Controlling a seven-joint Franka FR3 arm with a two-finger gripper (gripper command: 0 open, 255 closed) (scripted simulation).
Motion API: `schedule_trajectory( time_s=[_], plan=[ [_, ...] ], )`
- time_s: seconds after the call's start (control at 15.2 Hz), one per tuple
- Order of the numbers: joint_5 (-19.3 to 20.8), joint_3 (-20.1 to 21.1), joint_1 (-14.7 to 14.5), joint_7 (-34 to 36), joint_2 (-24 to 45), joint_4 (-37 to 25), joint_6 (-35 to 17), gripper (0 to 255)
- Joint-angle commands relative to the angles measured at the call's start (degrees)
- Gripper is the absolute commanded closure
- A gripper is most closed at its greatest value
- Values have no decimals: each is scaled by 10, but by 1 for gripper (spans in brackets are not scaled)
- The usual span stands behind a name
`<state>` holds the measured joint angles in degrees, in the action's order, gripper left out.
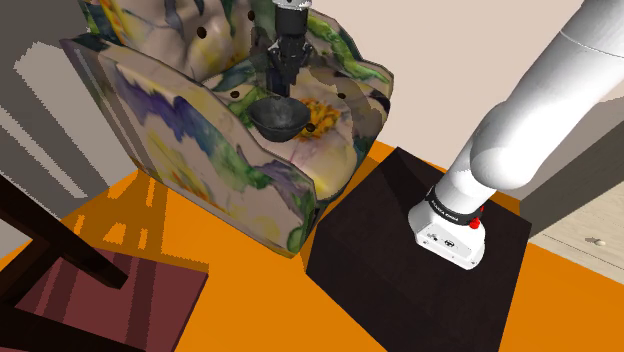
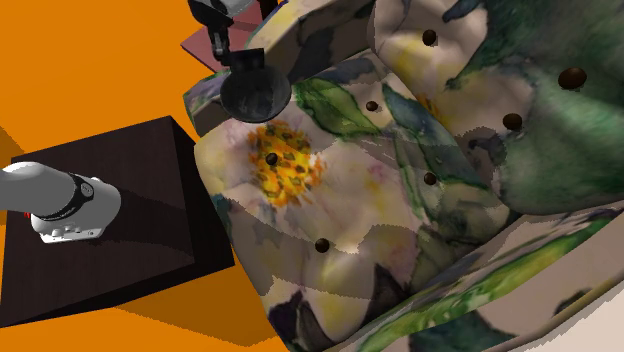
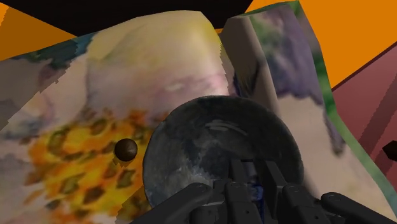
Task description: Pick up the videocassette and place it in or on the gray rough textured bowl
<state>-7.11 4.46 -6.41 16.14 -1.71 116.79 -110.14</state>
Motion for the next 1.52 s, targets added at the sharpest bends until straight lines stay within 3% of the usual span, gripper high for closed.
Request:
schedule_trajectory(
  time_s=[0.0, 0.73, 1.25, 1.32, 1.45],
  plan=[
    [-1, 0, 0, -1, 3, 12, -16, 255],
    [-3, 2, -2, -9, 36, 61, -97, 255],
    [-3, 2, -2, -9, 37, 63, -100, 255],
    [-3, 2, -2, -9, 37, 63, -100, 0],
    [-3, 2, -2, -9, 37, 63, -100, 0]
  ],
)
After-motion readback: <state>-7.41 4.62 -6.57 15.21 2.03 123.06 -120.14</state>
